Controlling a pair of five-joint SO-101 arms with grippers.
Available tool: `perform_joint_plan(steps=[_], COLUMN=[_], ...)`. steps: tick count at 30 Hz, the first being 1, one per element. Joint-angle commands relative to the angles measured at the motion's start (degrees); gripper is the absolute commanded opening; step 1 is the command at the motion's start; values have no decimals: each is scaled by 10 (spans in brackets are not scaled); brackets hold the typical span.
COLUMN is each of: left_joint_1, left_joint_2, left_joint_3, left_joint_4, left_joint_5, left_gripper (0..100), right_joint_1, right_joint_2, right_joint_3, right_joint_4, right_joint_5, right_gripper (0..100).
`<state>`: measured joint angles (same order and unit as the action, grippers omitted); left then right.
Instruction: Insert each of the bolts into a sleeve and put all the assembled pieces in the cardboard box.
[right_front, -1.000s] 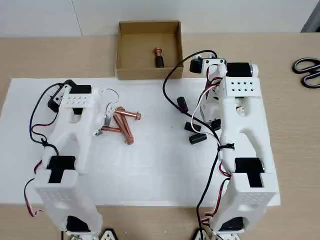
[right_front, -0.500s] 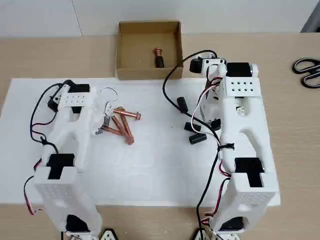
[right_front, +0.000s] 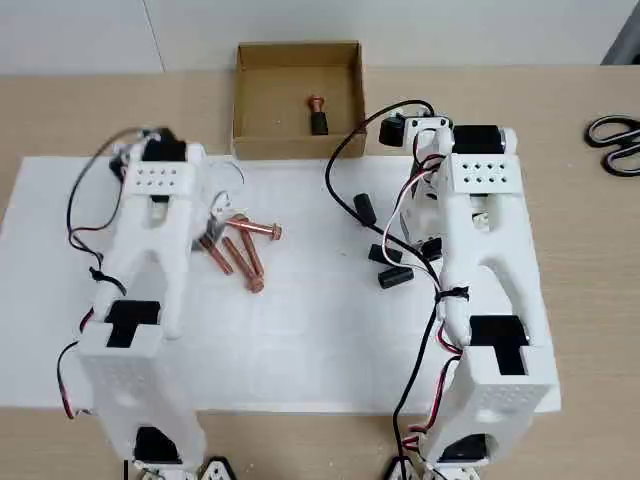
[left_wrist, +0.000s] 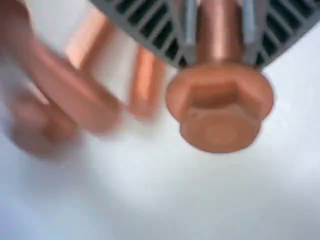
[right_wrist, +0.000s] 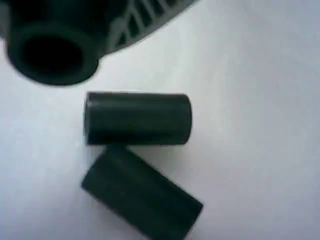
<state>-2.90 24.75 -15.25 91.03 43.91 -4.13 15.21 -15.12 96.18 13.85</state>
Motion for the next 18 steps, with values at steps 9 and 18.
perform_joint_plan(steps=[9, 18], left_joint_1=[-3, -22], left_joint_2=[-1, -1], left_joint_3=[-57, -3], left_joint_4=[62, 10], left_joint_5=[-358, -440], left_gripper=[5, 9], right_joint_1=[2, 2], right_joint_2=[-37, -38], right_joint_3=[-3, -3], right_joint_4=[-3, -1], right_joint_5=[3, 3], right_gripper=[3, 3])
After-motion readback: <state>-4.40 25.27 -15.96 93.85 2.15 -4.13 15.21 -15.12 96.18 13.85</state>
